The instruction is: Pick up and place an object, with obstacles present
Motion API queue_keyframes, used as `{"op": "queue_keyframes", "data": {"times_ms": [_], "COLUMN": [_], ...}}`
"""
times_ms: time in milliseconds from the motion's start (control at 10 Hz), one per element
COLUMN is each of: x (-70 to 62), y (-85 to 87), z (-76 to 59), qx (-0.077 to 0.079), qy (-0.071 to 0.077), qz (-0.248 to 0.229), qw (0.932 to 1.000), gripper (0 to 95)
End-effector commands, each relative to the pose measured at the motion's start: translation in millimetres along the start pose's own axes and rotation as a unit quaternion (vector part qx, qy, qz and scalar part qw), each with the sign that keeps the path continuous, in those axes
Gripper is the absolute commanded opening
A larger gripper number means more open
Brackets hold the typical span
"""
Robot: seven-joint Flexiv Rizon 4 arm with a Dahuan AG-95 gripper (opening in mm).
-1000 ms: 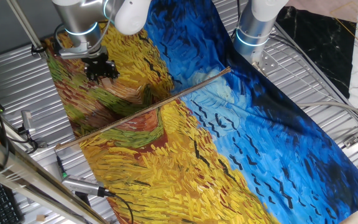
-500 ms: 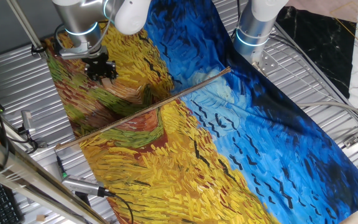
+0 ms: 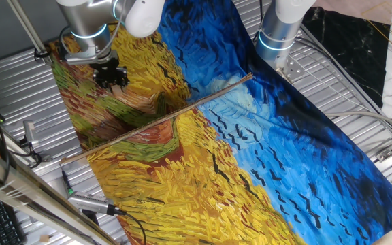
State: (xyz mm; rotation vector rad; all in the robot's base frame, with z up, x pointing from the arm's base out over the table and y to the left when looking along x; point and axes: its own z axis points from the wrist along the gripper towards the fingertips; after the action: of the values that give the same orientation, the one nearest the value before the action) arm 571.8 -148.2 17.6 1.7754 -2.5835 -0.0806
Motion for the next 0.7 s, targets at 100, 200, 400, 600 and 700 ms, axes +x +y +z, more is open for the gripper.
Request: {"op": "queue_keyframes", "data": {"times_ms": [100,200,400,600,700], "x": [-0.6,-0.7,-0.8,-0.8,-0.8], "y": [0.3,0.3,0.4,0.6,0.6], "z": [0.4,0.4,0.2,-0.8,-0.8], "qx": [0.0,0.001,0.001,0.001,0.001], "qy": [0.001,0.003,0.003,0.004,0.004], "qz": [0.004,0.005,0.005,0.012,0.012], "qw": [1.0,1.0,1.0,0.9999,0.9999], "gripper": [19.0,19.0,19.0,0.0,0.0]}}
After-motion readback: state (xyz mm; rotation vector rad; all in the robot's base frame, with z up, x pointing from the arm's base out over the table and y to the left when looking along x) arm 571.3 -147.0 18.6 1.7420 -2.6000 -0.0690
